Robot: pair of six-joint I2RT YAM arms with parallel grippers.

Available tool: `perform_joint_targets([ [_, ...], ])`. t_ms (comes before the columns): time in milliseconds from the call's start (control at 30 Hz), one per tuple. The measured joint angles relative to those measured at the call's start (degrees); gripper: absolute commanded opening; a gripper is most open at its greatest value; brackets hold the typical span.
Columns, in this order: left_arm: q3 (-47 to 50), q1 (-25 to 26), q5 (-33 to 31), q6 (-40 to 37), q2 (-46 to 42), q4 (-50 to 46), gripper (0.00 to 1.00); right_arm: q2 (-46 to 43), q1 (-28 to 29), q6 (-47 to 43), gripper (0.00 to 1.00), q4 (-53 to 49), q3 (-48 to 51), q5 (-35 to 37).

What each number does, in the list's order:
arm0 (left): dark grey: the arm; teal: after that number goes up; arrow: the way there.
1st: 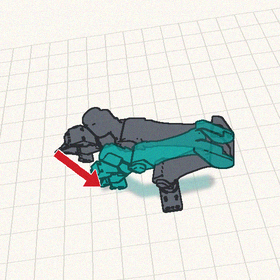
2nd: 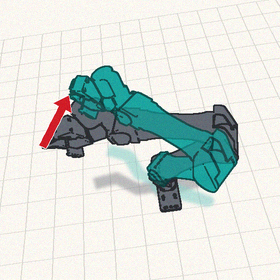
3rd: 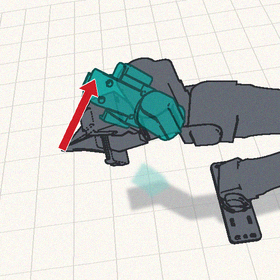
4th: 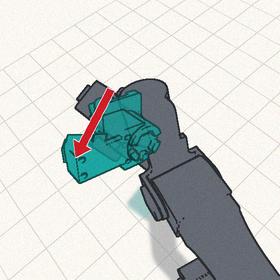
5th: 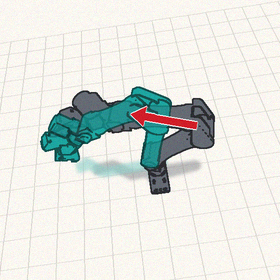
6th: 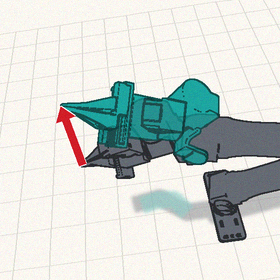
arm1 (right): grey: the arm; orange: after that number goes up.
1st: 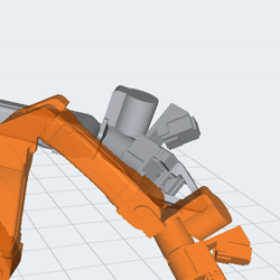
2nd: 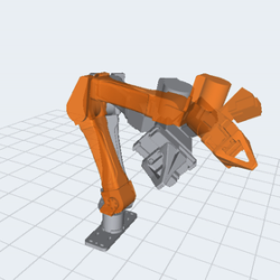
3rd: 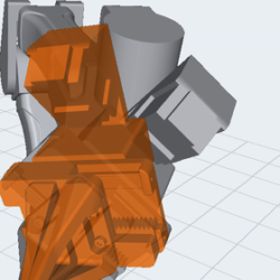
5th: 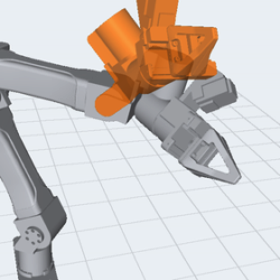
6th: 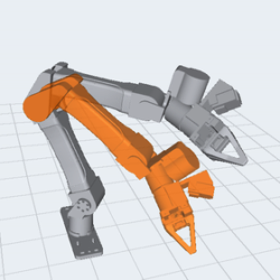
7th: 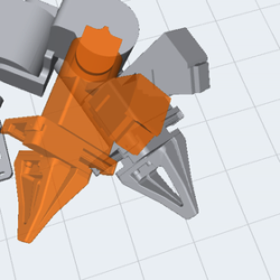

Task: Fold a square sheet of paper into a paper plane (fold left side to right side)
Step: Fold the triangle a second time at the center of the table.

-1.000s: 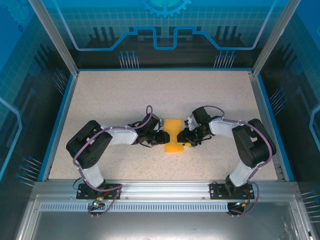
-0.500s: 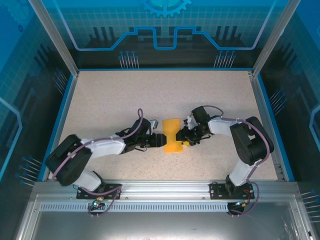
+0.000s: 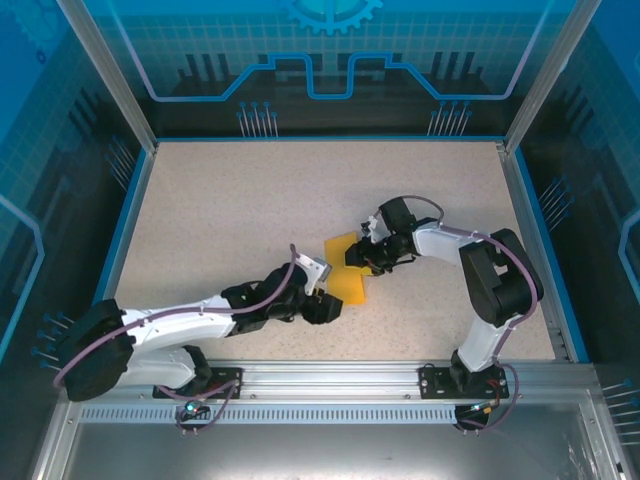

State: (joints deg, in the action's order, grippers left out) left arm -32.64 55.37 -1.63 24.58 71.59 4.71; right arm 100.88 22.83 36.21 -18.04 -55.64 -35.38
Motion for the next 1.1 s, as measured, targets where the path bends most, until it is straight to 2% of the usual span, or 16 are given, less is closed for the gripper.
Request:
perform_joint_targets([
  [433, -17.35, 10.64, -15.08, -5.53, 19.69, -7.15, 0.73, -0.09, 0.0, 0.35, 0.41, -1.6, -0.74, -1.49],
  [733, -19.71, 11.61, -22.82, -5.77, 22.97, -9.25, 0.75, -1.46, 0.0, 1.79, 0.37, -1.42, -1.03, -3.39],
  [1100, -21.92, 11.61, -26.56, -9.31, 29.03, -8.5, 0.75, -1.66, -0.11, 2.69, 0.37, -1.4, -1.11, -4.15],
])
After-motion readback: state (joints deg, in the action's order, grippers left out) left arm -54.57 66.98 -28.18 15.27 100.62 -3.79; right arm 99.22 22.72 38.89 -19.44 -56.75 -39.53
